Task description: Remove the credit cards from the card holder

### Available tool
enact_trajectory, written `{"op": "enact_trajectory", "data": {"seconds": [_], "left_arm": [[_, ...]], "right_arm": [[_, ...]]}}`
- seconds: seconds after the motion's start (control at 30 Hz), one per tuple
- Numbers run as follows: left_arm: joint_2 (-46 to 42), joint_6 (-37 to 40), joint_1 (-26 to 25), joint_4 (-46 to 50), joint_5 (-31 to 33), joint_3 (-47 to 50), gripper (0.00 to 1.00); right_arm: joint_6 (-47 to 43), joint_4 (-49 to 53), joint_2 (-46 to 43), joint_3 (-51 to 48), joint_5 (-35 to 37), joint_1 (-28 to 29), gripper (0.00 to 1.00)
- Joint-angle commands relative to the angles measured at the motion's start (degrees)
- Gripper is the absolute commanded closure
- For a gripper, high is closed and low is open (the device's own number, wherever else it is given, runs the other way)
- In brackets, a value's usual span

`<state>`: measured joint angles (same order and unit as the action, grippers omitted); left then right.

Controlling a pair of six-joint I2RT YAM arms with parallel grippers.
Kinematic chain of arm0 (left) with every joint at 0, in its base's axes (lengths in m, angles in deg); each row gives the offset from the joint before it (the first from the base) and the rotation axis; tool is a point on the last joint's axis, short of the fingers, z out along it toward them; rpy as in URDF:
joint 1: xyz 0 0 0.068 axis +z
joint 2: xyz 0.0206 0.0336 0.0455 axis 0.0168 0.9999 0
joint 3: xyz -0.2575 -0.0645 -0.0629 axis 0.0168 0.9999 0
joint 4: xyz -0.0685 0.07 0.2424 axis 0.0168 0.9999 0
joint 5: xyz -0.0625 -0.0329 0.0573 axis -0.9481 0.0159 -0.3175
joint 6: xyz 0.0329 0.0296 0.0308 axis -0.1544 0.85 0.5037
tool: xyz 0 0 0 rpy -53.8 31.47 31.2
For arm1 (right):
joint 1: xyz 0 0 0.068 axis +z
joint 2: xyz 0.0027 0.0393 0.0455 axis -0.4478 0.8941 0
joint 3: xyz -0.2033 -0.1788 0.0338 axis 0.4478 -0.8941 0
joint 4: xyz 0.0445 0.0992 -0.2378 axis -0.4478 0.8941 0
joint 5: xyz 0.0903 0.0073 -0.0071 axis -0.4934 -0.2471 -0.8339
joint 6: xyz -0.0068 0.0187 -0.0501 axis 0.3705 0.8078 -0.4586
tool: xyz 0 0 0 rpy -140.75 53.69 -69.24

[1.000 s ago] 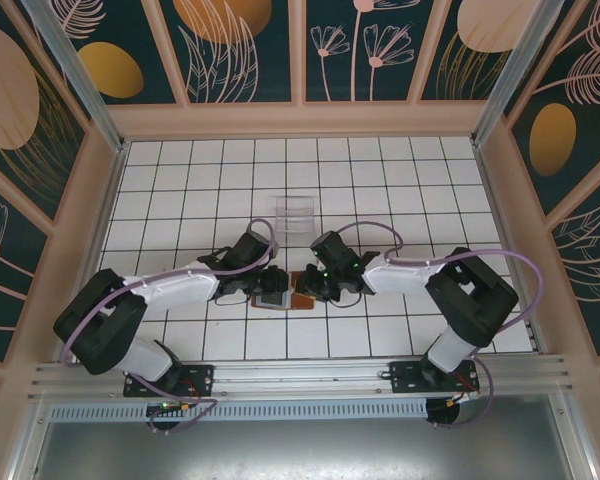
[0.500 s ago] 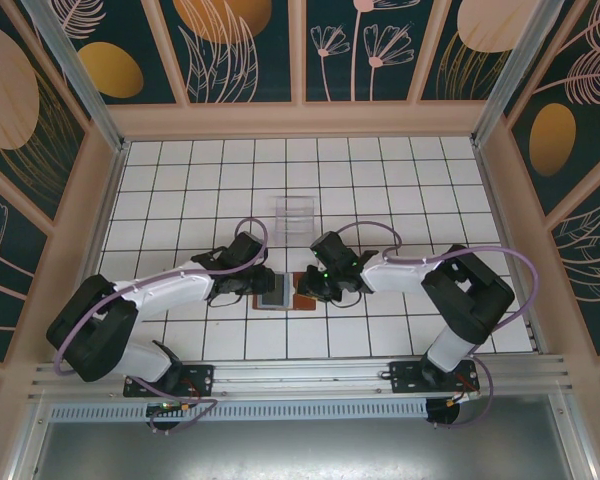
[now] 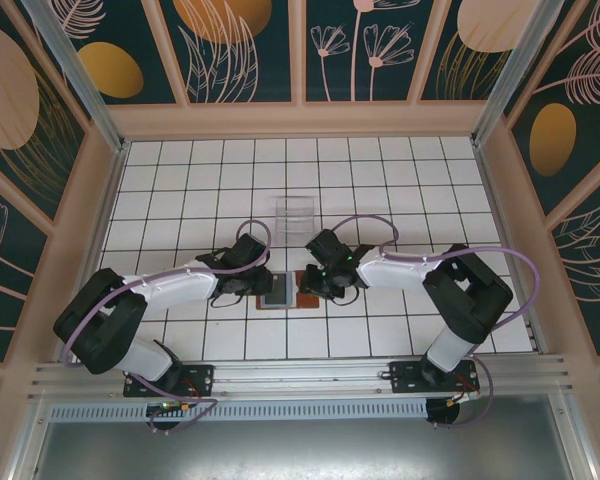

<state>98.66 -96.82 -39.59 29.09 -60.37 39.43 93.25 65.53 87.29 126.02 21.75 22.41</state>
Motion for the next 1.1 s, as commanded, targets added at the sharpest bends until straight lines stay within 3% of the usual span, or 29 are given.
{"op": "enact_trajectory", "data": {"seconds": [0.0, 0.6, 0.73, 1.07], "left_arm": [[2.5, 1.4, 0.3, 3.5, 1.4, 1.7, 0.73], [2.4, 0.1, 0.3, 0.9, -2.4, 1.4, 0.73], [2.4, -0.1, 0.3, 0.8, -2.5, 1.5, 0.73], [2.4, -0.1, 0.3, 0.4, -2.9, 1.5, 0.73]], "right_arm": [[-2.0, 10.2, -1.1, 1.2, 7.5, 0.0, 0.68], [-2.2, 23.1, -6.6, 14.4, 15.1, 2.0, 0.52], [-1.9, 21.4, -7.5, 16.6, 13.2, 2.3, 0.51], [2.8, 7.7, -5.0, 16.2, -0.1, 2.9, 0.55]]}}
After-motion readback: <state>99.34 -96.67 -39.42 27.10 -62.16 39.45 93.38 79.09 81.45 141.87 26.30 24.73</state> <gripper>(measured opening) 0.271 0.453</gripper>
